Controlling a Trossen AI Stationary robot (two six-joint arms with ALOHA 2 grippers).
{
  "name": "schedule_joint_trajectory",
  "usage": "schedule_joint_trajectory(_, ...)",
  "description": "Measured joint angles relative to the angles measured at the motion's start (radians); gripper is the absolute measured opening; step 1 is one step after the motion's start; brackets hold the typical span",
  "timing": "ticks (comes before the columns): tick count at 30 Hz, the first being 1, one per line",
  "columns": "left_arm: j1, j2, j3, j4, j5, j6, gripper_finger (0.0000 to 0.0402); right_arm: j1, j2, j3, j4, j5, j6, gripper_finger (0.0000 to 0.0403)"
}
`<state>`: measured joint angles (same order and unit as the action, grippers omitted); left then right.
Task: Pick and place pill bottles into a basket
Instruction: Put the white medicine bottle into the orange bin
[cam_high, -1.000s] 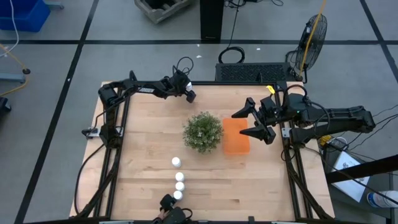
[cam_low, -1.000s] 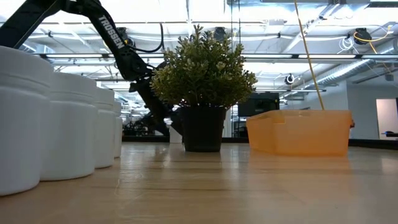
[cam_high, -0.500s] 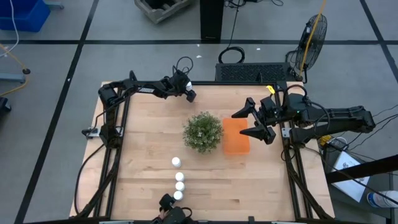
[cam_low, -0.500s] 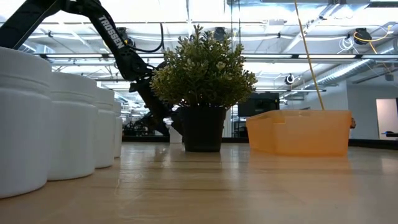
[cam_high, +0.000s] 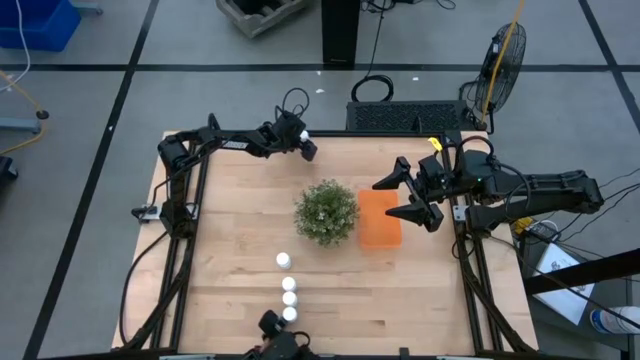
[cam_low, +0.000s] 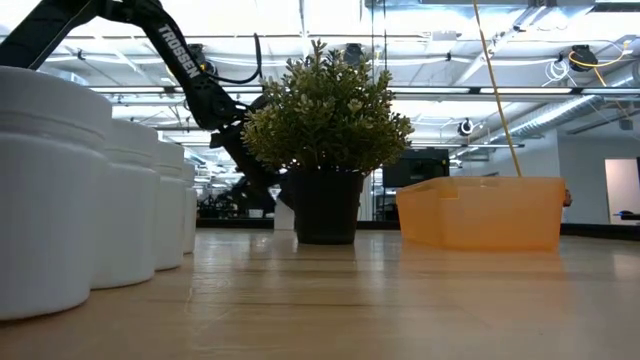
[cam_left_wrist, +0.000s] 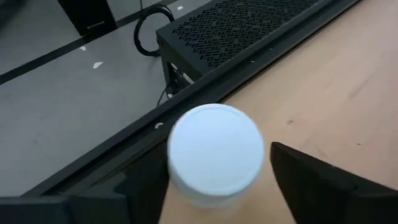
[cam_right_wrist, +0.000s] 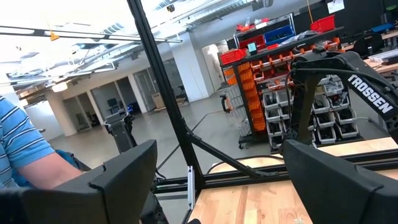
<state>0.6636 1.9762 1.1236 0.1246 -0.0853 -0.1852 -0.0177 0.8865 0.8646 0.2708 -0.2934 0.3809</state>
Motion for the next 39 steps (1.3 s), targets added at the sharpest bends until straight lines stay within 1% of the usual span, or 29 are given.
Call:
schedule_joint_trajectory(4,0.0,0.0,0.0,-0.012,0.008,-0.006,0.0208,0.0,0.0,0.0,0.0,0.001,0.0,0.0338)
schedule_joint_trajectory(6,0.0,-0.002,0.001,-0.024,0.027,-0.014,0.0183,0.0,0.0,0.0,0.001,0.001,0.0,0.0338)
schedule_joint_trajectory(8,0.0,-0.005,0.002,-0.04,0.052,-0.035,0.018,0.0,0.0,0.0,0.001,0.001,0.0,0.0338)
schedule_joint_trajectory(11,-0.01,-0.041,-0.001,-0.095,0.086,-0.079,0.018,0.0,0.0,0.0,0.001,0.001,0.0,0.0338)
schedule_joint_trajectory(13,-0.029,-0.08,-0.001,-0.106,0.091,-0.07,0.018,0.0,0.0,0.0,0.001,0.002,0.0,0.0338)
schedule_joint_trajectory(16,-0.064,-0.167,0.012,-0.164,0.091,-0.013,0.018,-0.005,0.0,0.0,0.001,0.003,0.002,0.0338)
schedule_joint_trajectory(19,-0.107,-0.257,0.039,-0.33,0.086,0.042,0.018,-0.02,0.0,0.0,0.0,-0.001,0.032,0.0338)
schedule_joint_trajectory(22,-0.162,-0.351,0.08,-0.478,0.086,0.089,0.018,-0.041,0.0,0.0,-0.002,-0.048,0.056,0.0338)
schedule_joint_trajectory(25,-0.217,-0.436,0.148,-0.602,0.085,0.102,0.018,-0.056,0.0,0.001,-0.007,-0.083,0.076,0.0332)
schedule_joint_trajectory(27,-0.258,-0.479,0.203,-0.701,0.084,0.1,0.018,-0.069,0.001,0.024,-0.051,-0.104,0.072,0.0324)
schedule_joint_trajectory(30,-0.328,-0.516,0.314,-0.821,0.088,0.075,0.018,-0.078,0.027,0.116,-0.212,-0.105,0.002,0.031)
schedule_joint_trajectory(32,-0.38,-0.525,0.401,-0.891,0.089,0.068,0.018,-0.081,0.068,0.211,-0.346,-0.112,-0.061,0.03)
schedule_joint_trajectory(34,-0.431,-0.524,0.479,-0.959,0.088,0.067,0.018,-0.081,0.131,0.33,-0.431,-0.148,-0.116,0.0294)
schedule_joint_trajectory(39,-0.538,-0.523,0.596,-0.991,0.098,0.002,0.018,-0.081,0.298,0.64,-0.67,-0.158,-0.229,0.0289)
